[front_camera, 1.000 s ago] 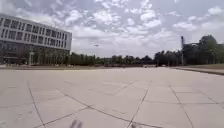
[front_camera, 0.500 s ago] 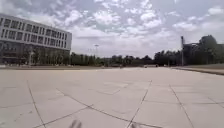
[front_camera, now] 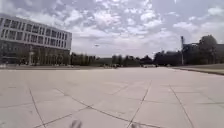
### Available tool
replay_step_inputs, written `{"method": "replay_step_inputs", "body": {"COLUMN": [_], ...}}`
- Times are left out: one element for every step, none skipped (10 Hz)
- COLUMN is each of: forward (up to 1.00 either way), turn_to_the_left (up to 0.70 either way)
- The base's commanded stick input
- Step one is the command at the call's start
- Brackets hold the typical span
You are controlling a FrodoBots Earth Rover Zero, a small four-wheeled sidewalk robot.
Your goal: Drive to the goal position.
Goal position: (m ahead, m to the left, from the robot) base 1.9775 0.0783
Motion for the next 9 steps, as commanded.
{"method": "replay_step_inputs", "body": {"forward": [0.08,0.1,0.63,0.99,0.99,0.99,0.99,0.99,0.99], "turn_to_the_left": [0.02,0.02,0.03,0.04,0.04,0.04,0.04,-0.11,-0.4]}}
